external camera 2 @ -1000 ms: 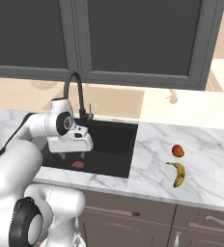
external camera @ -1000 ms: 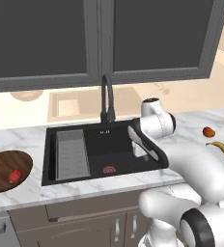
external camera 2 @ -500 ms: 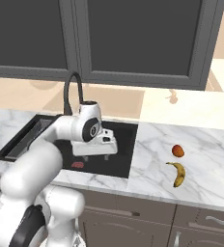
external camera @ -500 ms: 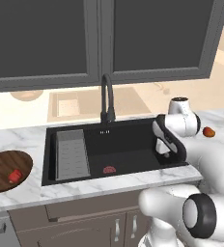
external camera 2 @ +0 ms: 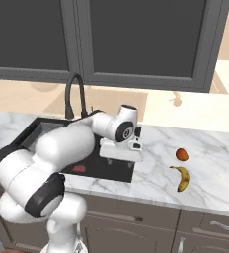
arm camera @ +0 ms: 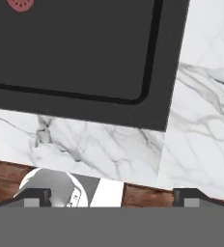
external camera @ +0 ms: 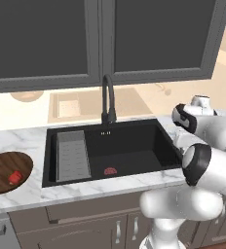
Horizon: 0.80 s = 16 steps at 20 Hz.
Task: There is a mixed pile of frozen fruits and vegetables on the counter. Locate all the frozen vegetables and place the items in a bowl on the counter. Take all the frozen fruits and defrost them in a running sink.
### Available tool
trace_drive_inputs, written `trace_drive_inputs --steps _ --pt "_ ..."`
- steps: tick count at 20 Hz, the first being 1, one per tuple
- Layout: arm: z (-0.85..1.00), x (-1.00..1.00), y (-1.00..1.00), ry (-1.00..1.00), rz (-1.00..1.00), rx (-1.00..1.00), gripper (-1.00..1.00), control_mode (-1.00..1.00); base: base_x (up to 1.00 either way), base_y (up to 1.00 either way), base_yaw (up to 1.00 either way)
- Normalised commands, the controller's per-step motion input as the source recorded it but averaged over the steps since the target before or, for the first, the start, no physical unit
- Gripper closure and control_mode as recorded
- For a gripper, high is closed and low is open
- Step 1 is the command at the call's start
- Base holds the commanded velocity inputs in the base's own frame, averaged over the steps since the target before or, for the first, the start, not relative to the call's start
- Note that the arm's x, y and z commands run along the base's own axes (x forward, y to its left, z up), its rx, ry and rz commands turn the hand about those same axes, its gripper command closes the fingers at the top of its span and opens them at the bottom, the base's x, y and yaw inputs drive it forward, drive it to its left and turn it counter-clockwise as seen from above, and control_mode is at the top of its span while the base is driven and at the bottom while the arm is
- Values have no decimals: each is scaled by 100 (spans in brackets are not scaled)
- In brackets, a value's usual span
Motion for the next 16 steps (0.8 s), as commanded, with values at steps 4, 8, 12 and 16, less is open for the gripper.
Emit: trace_drive_inputs --steps 4,8,12,16 --pt "0 43 -58 16 -10 11 -100 -100 0 0 0" --pt "-18 33 -57 3 -15 11 -100 -100 0 0 0" --pt "-7 6 -42 0 -6 1 -100 -100 0 0 0" --pt "0 5 -47 1 -2 0 -100 -100 0 0 0"
